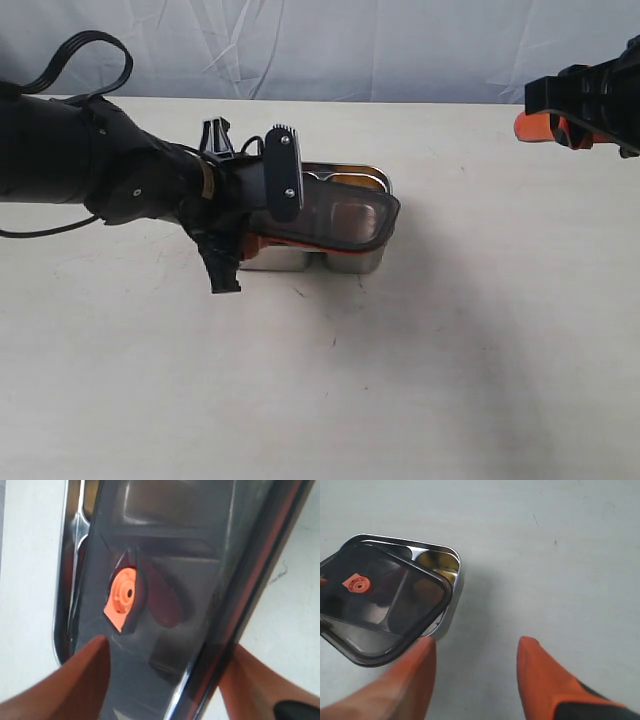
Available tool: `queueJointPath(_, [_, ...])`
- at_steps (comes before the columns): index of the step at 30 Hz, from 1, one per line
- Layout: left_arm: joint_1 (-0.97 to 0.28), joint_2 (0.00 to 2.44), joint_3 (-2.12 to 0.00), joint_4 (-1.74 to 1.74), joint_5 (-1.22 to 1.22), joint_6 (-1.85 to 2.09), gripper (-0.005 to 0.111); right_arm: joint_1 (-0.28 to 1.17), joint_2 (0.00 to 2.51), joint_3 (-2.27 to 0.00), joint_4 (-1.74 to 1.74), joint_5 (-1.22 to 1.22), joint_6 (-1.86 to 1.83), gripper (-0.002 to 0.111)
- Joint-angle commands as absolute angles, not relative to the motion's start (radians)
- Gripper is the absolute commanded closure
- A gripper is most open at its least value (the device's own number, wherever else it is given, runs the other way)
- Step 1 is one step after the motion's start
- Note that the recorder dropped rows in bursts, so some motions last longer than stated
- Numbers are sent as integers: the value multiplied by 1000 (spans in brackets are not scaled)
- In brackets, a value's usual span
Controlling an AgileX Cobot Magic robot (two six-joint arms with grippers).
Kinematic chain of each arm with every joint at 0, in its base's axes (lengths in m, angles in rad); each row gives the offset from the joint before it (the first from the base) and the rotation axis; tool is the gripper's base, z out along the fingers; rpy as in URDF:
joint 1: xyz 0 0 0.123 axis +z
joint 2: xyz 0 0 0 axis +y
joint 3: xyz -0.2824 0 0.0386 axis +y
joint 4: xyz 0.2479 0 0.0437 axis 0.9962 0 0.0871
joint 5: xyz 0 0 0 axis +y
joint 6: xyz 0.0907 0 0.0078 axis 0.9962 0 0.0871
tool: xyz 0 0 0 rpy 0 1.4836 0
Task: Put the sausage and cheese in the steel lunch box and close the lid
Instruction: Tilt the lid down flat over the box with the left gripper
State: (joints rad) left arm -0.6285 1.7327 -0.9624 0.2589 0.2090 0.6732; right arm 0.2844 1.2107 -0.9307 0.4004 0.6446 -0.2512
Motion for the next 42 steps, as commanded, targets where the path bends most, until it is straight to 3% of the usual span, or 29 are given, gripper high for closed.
queueJointPath(1, [-632, 1737, -960, 235, 182, 662, 48, 280, 1203, -933, 394, 643, -252, 60])
queueJointPath(20, [-632, 1772, -960, 183, 279, 662, 48, 280, 1203, -933, 394, 647, -252, 60])
queueJointPath(36, [-651, 1772, -960, 122, 119, 664, 48, 280, 1203, -933, 394, 647, -252, 60])
queueJointPath(42, [-651, 1772, -960, 122, 179, 664, 48, 280, 1203, -933, 394, 648, -252, 60])
